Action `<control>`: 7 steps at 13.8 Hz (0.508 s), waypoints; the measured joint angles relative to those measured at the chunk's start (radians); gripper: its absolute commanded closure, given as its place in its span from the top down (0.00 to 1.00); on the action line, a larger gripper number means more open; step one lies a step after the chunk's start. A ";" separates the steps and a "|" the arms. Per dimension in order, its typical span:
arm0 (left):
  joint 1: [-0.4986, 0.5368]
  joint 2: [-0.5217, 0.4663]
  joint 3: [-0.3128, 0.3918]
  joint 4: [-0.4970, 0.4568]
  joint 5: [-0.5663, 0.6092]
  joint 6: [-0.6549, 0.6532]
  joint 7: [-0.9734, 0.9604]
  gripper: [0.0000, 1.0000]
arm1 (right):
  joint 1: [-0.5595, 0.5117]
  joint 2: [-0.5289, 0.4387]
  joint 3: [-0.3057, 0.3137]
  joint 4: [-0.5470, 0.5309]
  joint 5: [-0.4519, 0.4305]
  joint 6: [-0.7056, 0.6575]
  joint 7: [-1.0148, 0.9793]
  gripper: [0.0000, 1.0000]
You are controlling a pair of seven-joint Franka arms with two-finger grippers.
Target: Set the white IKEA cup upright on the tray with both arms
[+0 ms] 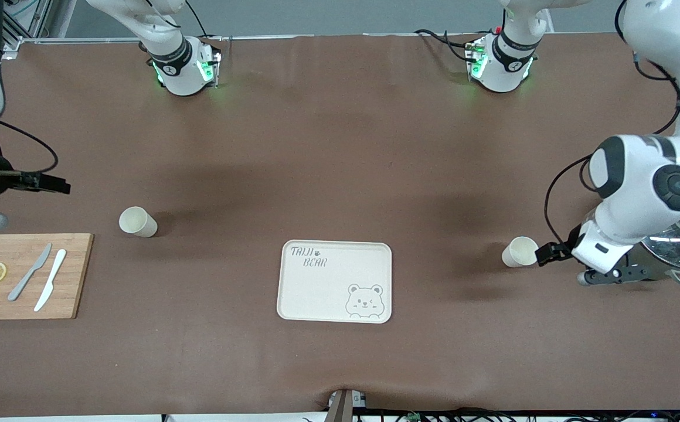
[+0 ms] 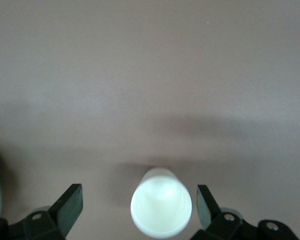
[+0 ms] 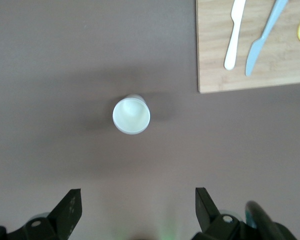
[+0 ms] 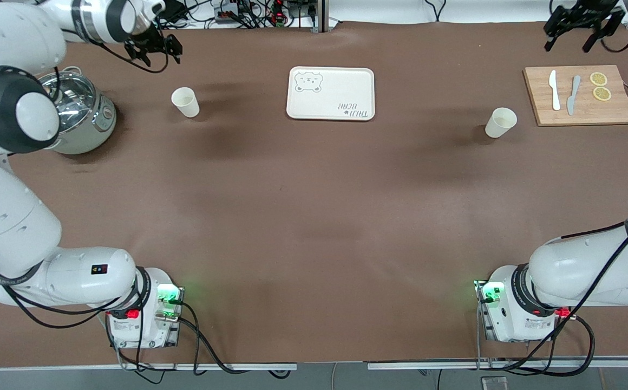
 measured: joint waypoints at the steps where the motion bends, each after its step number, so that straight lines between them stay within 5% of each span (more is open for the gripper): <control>1: -0.001 0.033 0.000 0.001 0.000 0.039 -0.001 1.00 | -0.003 0.002 0.000 -0.047 0.000 0.052 0.000 1.00; 7: 0.004 0.111 -0.001 0.008 -0.003 0.089 -0.002 1.00 | -0.008 0.003 0.001 -0.262 0.000 0.298 0.000 1.00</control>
